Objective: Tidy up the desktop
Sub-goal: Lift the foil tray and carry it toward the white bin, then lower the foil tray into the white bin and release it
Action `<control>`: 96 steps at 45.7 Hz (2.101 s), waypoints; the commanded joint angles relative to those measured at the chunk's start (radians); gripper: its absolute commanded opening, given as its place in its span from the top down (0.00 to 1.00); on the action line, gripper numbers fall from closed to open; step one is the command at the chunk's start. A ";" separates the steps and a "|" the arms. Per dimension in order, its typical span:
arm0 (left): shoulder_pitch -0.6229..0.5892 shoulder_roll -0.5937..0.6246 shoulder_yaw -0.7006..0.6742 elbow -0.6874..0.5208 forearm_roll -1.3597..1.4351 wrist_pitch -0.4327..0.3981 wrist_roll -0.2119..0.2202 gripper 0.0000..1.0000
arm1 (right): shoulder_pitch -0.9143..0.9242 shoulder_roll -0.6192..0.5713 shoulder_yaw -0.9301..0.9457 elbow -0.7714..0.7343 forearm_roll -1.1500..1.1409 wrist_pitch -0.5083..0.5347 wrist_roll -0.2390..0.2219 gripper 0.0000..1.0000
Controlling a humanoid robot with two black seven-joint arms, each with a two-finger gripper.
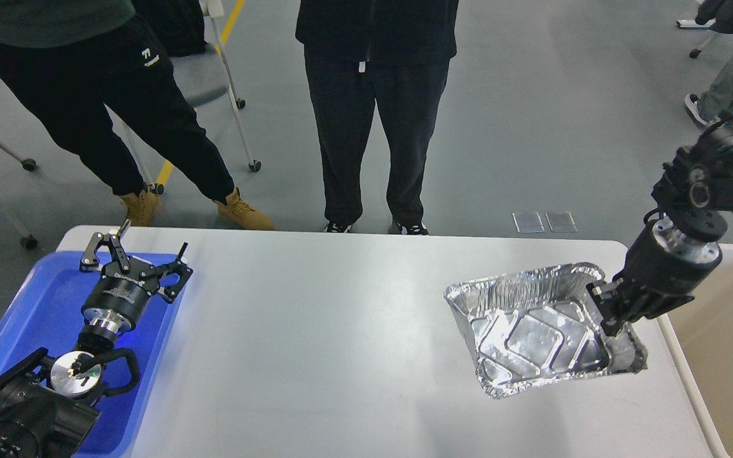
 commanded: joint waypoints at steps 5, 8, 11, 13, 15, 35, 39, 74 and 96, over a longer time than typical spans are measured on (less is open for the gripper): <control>0.000 0.000 0.000 0.000 0.000 0.000 0.000 0.00 | 0.333 -0.094 -0.118 0.120 -0.002 0.019 0.000 1.00; 0.000 0.000 0.000 0.000 0.000 0.000 0.000 0.00 | 0.361 -0.110 -0.137 0.114 -0.008 0.019 0.000 1.00; 0.000 0.000 0.000 0.000 0.000 0.000 0.000 0.00 | 0.375 -0.123 -0.151 0.082 -0.010 0.019 -0.001 1.00; 0.000 0.000 0.000 0.000 0.000 0.000 0.000 0.00 | 0.375 -0.137 -0.154 0.045 -0.010 0.019 -0.001 1.00; 0.000 0.000 0.000 0.000 0.000 0.000 0.000 0.00 | 0.376 -0.154 -0.157 0.013 -0.011 0.019 -0.003 1.00; 0.000 0.000 0.000 0.000 0.000 0.000 0.000 0.00 | 0.142 -0.350 -0.123 -0.447 0.044 -0.227 -0.075 1.00; 0.000 0.000 0.000 0.000 0.000 0.000 0.000 0.00 | 0.042 -0.392 -0.082 -0.494 0.137 -0.380 -0.138 1.00; 0.000 0.000 0.000 0.000 -0.002 0.000 0.000 0.00 | -0.981 -0.303 0.746 -0.924 0.722 -1.086 -0.472 1.00; 0.000 0.000 0.000 0.000 -0.002 0.000 0.000 0.00 | -1.280 -0.004 1.210 -1.181 0.711 -1.019 -0.372 1.00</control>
